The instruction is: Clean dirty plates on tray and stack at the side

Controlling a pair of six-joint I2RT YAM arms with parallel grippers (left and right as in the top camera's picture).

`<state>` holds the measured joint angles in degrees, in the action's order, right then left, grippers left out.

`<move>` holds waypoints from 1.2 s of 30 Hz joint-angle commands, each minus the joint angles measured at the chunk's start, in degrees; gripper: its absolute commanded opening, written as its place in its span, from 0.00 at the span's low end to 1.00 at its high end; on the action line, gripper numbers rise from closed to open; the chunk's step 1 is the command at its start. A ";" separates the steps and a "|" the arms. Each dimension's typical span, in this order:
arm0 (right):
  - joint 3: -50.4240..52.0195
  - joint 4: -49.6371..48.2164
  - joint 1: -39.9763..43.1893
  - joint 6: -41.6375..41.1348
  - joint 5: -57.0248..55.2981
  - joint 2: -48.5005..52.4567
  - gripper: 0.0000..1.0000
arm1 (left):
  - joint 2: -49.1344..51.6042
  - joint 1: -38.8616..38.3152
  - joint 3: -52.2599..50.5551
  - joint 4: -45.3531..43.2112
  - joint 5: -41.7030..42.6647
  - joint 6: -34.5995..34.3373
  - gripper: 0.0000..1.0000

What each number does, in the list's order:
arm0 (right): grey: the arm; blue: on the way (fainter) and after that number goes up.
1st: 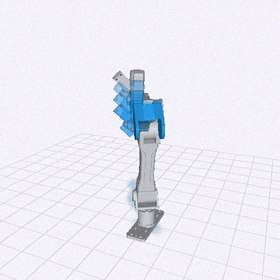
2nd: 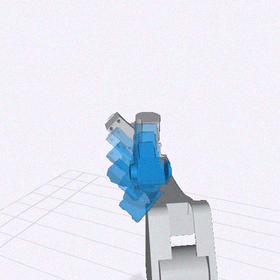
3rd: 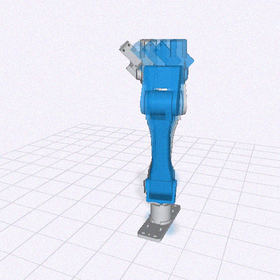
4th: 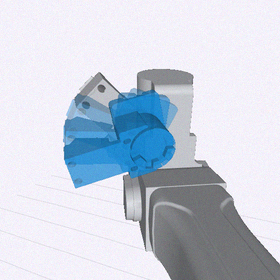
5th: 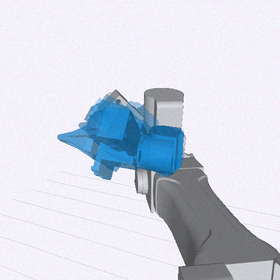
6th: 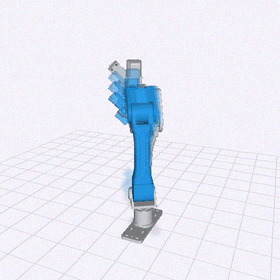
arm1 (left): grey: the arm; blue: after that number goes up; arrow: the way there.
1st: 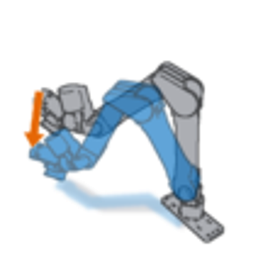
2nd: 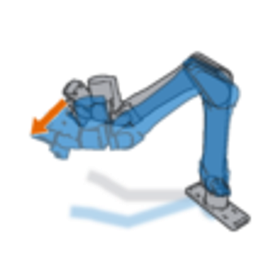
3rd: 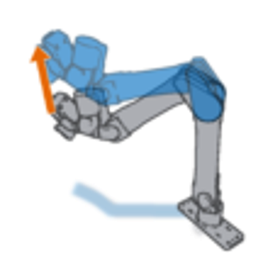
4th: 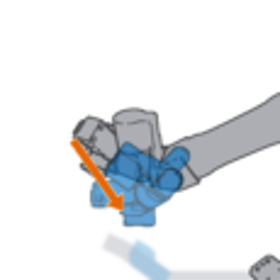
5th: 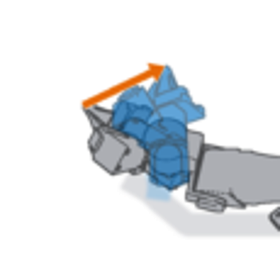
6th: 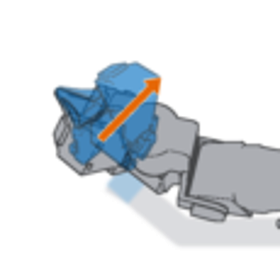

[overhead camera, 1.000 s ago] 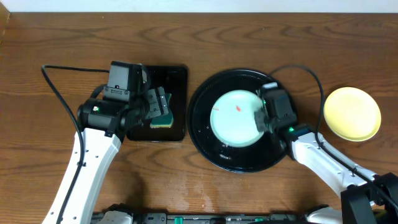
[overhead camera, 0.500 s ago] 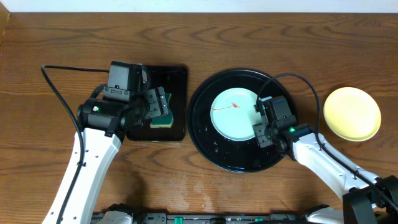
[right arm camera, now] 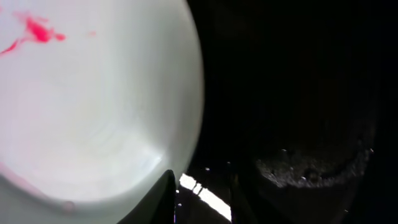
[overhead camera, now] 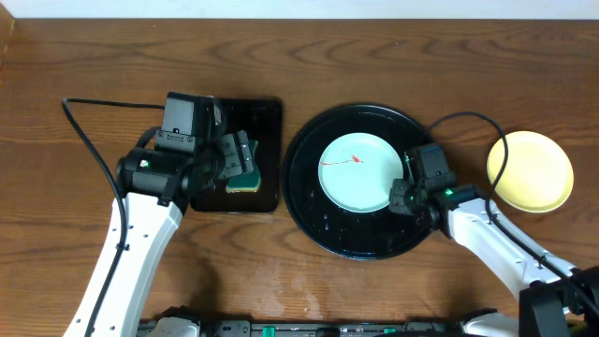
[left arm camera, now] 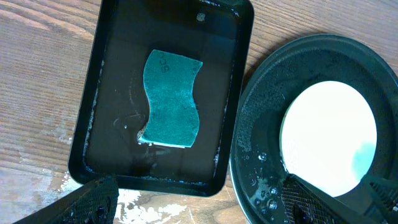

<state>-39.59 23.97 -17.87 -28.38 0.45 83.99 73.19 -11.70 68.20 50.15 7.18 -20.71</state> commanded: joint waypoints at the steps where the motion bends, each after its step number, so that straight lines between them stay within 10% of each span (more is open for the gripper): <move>1: 0.24 1.33 1.38 -3.13 -0.57 1.09 0.35 | -0.22 0.17 1.31 0.15 -0.11 0.55 0.85; 8: 0.68 -0.90 1.33 -1.90 -0.59 4.59 0.12 | -0.22 0.17 1.31 0.17 -0.11 0.55 0.84; 19: -5.68 15.50 1.40 7.85 2.56 -5.03 0.33 | -0.22 0.17 1.31 0.17 -0.11 0.55 0.84; 29: -3.91 1.75 1.29 0.50 7.50 5.75 0.40 | -0.22 0.17 1.31 0.15 -0.09 0.55 0.85; 36: -4.02 -2.03 1.62 -0.17 6.69 11.50 0.01 | -0.22 0.17 1.31 0.15 -0.09 0.55 0.84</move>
<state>-44.64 21.19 -16.71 -28.51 6.55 93.60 73.19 -11.70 68.20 50.15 7.18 -20.71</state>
